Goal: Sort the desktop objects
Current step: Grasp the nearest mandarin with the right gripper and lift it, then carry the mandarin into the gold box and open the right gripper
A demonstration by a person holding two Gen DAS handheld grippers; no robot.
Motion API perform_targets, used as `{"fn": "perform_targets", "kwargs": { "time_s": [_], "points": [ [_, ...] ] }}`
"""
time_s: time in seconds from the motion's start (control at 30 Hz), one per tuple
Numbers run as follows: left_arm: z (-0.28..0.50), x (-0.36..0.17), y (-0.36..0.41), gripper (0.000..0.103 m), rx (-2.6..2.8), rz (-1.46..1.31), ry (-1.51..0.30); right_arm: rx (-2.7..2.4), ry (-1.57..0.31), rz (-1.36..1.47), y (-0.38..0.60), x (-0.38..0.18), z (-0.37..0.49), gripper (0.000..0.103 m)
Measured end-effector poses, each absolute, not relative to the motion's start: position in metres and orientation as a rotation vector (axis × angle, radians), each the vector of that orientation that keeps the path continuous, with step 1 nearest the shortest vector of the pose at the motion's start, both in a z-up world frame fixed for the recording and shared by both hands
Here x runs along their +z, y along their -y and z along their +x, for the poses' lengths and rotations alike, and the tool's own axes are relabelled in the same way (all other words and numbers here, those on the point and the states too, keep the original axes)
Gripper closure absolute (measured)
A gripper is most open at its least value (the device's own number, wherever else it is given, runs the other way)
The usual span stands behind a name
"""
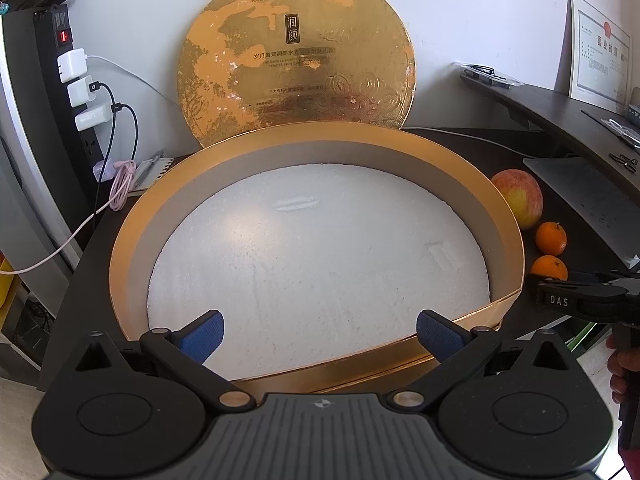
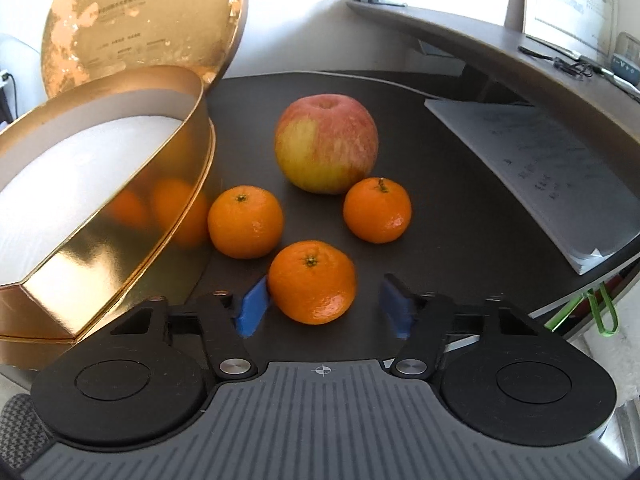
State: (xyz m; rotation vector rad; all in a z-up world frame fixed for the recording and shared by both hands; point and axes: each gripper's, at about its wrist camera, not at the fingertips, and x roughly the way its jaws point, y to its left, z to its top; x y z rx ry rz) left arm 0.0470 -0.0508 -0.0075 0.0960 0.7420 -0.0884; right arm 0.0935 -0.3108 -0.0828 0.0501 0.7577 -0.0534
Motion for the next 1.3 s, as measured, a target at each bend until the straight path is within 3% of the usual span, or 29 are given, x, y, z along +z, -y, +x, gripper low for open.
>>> {"fn": "perform_targets", "kwargs": {
  "time_s": [0.17,0.37,0.5,0.83,1.2,1.3],
  "points": [
    [0.045,-0.005,0.037,0.000,-0.082,0.061,-0.731,-0.060,-0.728,0.024,0.300,-0.064,0.086,0.056],
    [0.040,0.004,0.003,0.000,-0.018,-0.028,-0.689,-0.004,-0.525,0.007,0.266,0.007,0.074,0.056],
    [0.038,0.007,-0.029,0.000,0.064,-0.079,-0.672,0.171,-0.526,-0.031,0.215,0.029,0.089,0.056],
    [0.031,0.001,-0.089,0.000,0.206,-0.165,-0.692,0.440,-0.820,-0.202,0.078,-0.026,0.150,0.056],
    [0.024,-0.004,-0.087,0.000,0.188,-0.165,-0.708,0.462,-0.918,-0.264,0.049,-0.041,0.158,0.055],
    [0.021,-0.005,-0.083,0.000,0.181,-0.158,-0.712,0.465,-0.932,-0.291,0.051,-0.039,0.156,0.049]
  ]
}}
